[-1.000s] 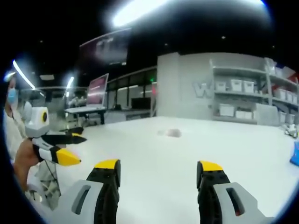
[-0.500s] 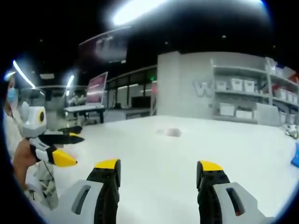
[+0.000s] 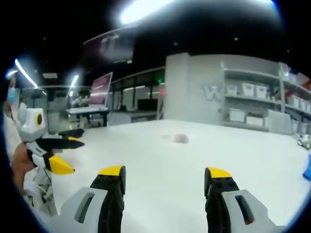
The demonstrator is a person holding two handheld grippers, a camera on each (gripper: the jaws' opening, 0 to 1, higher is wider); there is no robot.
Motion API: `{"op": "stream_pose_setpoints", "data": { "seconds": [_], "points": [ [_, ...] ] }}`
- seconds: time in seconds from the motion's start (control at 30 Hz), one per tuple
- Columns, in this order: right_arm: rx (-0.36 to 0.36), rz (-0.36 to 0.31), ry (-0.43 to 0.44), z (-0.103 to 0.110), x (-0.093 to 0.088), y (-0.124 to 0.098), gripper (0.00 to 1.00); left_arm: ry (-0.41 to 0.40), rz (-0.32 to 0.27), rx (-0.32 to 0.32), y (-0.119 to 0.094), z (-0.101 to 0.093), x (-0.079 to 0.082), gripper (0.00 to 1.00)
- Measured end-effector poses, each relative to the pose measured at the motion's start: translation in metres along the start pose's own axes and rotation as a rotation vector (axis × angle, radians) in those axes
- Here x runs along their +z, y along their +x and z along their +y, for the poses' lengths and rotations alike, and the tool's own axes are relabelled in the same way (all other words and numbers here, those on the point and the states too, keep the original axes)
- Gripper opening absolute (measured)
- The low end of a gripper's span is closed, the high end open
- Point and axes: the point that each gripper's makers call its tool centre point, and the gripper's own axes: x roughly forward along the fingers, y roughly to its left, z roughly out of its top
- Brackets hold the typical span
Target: Open the resealable bag by pulling the two sides of the seal apart until the entire bag opening is separated and visibly accessible.
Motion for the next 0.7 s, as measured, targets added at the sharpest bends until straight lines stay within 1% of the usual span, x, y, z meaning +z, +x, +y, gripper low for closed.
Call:
{"op": "stream_pose_setpoints", "data": {
  "seconds": [0.43,0.7],
  "points": [
    [-0.005,0.018,0.000,-0.005,-0.004,0.010,0.64,0.000,0.008,0.000,0.001,0.001,-0.001,0.79],
    [-0.011,0.019,-0.007,-0.009,0.000,0.015,0.64,0.007,0.008,-0.007,0.003,-0.002,0.001,0.79]
  ]
}}
